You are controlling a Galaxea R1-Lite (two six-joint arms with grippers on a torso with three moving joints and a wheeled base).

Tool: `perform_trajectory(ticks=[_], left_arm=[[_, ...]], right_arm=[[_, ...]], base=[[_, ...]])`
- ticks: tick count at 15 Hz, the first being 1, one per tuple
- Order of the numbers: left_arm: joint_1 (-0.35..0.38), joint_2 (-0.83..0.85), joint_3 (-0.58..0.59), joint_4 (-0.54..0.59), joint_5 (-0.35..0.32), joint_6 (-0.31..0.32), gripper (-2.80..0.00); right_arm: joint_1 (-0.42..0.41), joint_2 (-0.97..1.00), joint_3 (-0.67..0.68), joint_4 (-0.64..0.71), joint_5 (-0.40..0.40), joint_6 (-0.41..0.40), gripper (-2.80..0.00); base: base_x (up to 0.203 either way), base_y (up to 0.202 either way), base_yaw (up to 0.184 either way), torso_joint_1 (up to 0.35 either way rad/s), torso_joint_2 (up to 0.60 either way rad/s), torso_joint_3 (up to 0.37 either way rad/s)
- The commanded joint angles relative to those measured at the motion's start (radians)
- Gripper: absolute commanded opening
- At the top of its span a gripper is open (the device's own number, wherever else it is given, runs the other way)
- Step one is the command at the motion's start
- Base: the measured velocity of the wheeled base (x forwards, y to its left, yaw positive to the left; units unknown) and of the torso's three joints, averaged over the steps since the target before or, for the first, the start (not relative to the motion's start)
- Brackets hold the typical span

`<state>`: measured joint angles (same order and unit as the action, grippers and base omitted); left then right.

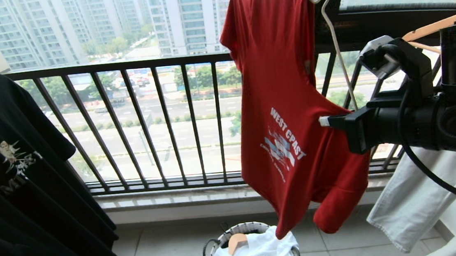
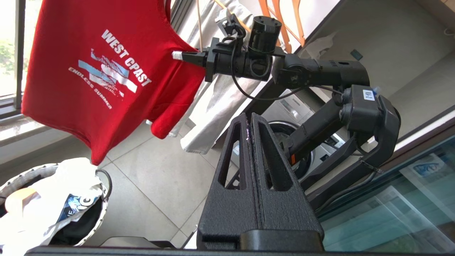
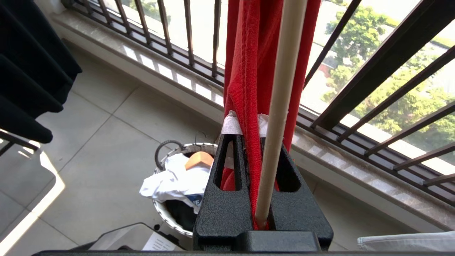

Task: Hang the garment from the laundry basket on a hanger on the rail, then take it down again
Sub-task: Hang the clothes rack on the clothesline

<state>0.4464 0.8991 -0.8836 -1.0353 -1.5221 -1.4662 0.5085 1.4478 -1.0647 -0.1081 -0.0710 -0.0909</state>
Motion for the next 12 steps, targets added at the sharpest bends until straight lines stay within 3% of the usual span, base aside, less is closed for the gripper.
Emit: perform_trajectory(ticks=[1, 5, 12], left_arm=[[0.001, 0.001, 0.0, -0.006, -0.008, -0.008, -2.8], [0.002, -0.002, 0.001, -0.006, -0.008, 0.004, -2.8], [0.002, -0.016, 0.011, -0.006, -0.008, 0.029, -2.8]], right_arm=[[0.043, 0.033, -0.034, -0.001, -0.027, -0.003, -2.8], [0.116, 0.072, -0.104, -0.002, -0.122, -0.007, -2.8], [0.139, 0.069, -0.146, -0.001, -0.158, -0.03, -2.8]], base=[[0.0, 0.0, 0.0, 0.0, 0.0, 0.0], [0.0, 0.0, 0.0, 0.0, 0.0, 0.0], [0.0, 0.0, 0.0, 0.0, 0.0, 0.0]])
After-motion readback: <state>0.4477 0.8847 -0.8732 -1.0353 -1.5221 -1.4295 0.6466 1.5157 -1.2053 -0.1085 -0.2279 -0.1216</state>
